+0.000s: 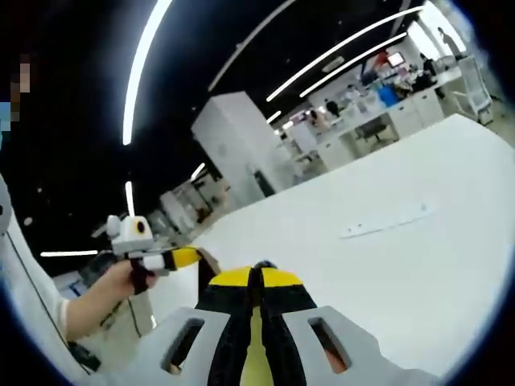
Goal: Fold the garment on the visible template until the final outline fits inside the template.
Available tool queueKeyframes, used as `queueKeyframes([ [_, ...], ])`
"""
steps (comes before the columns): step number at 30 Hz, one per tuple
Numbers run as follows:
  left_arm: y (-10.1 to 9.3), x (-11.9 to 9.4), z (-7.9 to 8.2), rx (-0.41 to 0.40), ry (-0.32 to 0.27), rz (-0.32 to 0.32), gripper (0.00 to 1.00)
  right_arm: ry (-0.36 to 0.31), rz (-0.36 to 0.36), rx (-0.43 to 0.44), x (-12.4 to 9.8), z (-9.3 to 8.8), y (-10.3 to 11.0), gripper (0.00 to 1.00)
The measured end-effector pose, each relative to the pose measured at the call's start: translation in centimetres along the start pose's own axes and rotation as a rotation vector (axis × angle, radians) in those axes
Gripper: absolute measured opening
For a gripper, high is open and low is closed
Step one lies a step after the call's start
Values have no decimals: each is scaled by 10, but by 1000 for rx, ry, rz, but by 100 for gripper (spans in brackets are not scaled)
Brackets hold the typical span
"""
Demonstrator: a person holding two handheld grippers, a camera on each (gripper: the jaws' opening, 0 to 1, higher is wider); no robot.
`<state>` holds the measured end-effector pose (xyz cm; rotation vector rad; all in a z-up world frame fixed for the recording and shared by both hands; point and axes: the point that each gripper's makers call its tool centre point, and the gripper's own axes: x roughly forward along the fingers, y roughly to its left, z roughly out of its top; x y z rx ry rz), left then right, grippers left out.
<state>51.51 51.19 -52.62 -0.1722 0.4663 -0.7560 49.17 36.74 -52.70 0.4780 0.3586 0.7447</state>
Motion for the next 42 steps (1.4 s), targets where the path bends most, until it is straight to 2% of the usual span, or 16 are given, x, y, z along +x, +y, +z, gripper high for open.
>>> queueKeyframes([
  [17, 30, 32, -14, -42, 27, 7, 0, 21, -19, 21, 21, -4, -33, 3],
  [23, 39, 39, -23, -67, 43, 15, 0, 47, -28, 28, 27, -12, -43, 3],
  [35, 50, 51, -29, -89, 45, 26, 0, 48, -46, 75, 37, -15, -57, 3],
  [42, 57, 58, -36, -113, 53, 34, 0, 67, -70, 84, 44, -23, -69, 3],
])
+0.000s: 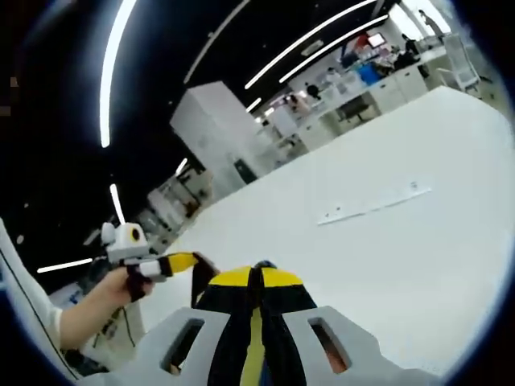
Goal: Fold the garment on the visible template until the final outline fits inside the template.
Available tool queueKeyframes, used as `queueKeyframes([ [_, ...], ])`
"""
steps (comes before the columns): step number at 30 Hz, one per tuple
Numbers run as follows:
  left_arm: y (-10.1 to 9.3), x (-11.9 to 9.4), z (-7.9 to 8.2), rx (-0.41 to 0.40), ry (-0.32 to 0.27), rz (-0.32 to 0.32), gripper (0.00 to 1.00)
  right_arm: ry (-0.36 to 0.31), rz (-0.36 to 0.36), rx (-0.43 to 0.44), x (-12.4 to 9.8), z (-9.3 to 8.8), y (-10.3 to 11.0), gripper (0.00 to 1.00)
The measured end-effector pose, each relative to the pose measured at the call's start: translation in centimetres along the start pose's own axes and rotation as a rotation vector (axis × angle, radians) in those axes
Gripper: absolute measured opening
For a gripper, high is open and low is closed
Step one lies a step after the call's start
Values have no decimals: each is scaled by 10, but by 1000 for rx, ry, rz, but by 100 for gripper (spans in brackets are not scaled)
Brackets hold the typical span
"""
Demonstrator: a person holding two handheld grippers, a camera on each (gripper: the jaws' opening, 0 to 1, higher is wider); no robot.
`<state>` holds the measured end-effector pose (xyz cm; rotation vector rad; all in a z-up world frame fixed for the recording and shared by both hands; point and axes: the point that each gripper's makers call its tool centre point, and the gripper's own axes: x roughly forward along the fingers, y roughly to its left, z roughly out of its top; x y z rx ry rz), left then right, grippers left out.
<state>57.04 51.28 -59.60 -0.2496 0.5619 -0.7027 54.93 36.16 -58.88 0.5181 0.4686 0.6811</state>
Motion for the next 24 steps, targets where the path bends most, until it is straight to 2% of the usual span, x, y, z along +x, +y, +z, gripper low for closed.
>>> queueKeyframes([
  [24, 32, 32, -24, -53, 68, 19, 0, 47, -37, 37, 34, -16, -39, 3],
])
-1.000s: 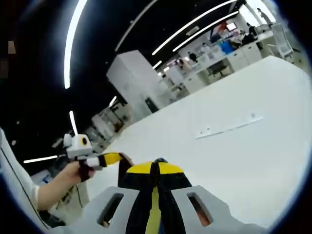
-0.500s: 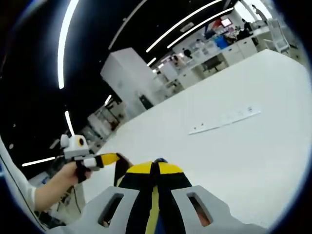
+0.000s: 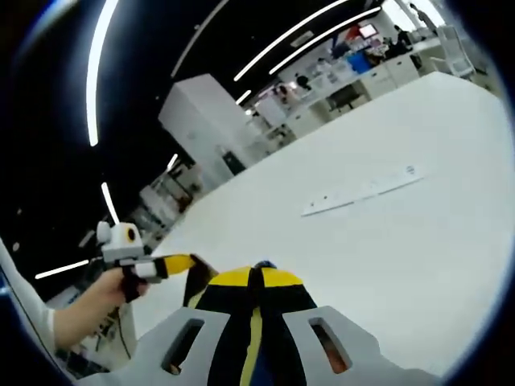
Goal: Fold the garment on the visible template until the final outline fits inside the template.
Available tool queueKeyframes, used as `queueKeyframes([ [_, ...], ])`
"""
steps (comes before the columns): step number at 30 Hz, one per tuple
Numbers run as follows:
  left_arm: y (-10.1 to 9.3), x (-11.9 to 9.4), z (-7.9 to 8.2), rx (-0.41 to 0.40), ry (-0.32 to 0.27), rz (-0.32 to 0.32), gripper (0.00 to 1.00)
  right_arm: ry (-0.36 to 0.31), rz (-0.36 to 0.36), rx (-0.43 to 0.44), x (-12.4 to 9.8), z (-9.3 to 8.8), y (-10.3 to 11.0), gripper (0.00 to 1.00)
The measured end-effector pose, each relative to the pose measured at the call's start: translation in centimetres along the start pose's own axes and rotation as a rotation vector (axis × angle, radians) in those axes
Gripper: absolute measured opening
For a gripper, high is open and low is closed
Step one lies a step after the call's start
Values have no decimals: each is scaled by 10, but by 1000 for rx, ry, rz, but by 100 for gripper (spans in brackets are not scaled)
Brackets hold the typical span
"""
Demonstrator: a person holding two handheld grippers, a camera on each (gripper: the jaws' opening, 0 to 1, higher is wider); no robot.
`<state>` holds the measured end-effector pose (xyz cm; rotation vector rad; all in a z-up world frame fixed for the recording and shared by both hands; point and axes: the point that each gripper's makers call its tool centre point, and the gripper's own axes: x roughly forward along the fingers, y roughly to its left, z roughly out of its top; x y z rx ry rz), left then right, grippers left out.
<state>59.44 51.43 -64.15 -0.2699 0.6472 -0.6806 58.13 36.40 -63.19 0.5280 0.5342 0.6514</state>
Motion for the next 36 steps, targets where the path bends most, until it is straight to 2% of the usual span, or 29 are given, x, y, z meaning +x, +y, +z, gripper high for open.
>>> queueKeyframes([
  [13, 16, 15, -10, -24, 33, 20, 0, 26, -5, 49, 19, -8, -20, 3],
  [15, 19, 18, -11, -32, 39, 28, 0, 18, 3, 111, 23, -6, -21, 3],
  [20, 27, 27, -13, -41, 52, 43, 0, 18, -18, 113, 34, -7, -33, 3],
  [31, 46, 50, -16, -76, 85, 67, 0, 12, -50, 119, 48, -6, -44, 3],
  [34, 50, 56, -19, -93, 98, 72, 0, 19, -67, 119, 58, -4, -62, 3],
  [36, 53, 59, -20, -100, 105, 75, 0, 19, -72, 127, 61, -5, -66, 3],
])
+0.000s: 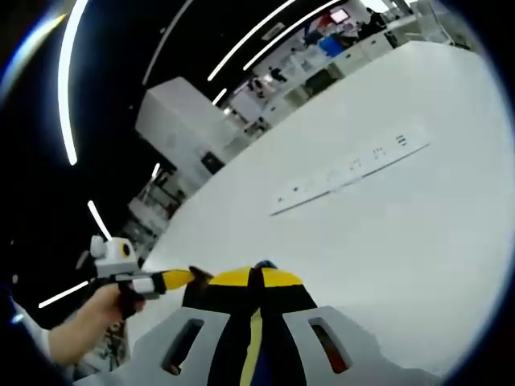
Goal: Fold the garment on the visible template until the final outline fits inside the template.
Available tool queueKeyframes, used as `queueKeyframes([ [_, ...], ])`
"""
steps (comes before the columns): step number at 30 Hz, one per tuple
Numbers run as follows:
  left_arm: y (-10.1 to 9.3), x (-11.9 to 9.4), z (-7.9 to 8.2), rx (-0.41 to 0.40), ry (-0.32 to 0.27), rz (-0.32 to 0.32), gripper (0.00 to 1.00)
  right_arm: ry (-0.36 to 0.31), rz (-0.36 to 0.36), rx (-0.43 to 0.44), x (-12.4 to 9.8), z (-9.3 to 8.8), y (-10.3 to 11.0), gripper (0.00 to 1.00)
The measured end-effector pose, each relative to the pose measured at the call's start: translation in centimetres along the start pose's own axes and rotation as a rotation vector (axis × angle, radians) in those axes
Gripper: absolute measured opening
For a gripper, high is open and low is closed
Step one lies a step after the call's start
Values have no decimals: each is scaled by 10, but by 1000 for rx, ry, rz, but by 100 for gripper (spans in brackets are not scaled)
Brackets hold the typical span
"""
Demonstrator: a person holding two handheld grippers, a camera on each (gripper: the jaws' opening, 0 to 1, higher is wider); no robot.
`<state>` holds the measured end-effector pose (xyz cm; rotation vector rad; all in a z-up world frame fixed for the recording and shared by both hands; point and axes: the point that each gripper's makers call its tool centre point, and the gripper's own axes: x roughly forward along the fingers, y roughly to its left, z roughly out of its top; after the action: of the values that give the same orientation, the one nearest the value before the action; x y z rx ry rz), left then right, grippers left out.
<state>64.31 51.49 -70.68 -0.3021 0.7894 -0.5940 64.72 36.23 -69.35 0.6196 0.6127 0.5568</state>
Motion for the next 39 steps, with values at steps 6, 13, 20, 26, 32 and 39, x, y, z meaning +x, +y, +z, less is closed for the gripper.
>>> queueKeyframes([
  [6, 7, 8, -1, -10, 21, 11, 0, 3, -16, 13, 5, -4, -4, 3],
  [13, 13, 17, -3, -8, 44, 22, 0, 6, -43, 32, 14, -6, -15, 3],
  [20, 18, 25, -8, -1, 69, 31, 0, 13, -59, 69, 21, -7, -28, 3],
  [26, 21, 28, -11, -3, 83, 36, 0, 22, -78, 91, 28, -9, -39, 3],
  [32, 24, 31, -15, -6, 96, 41, 0, 35, -93, 107, 31, -14, -45, 4],
  [39, 26, 33, -17, -10, 107, 44, 0, 33, -98, 121, 33, -12, -49, 5],
])
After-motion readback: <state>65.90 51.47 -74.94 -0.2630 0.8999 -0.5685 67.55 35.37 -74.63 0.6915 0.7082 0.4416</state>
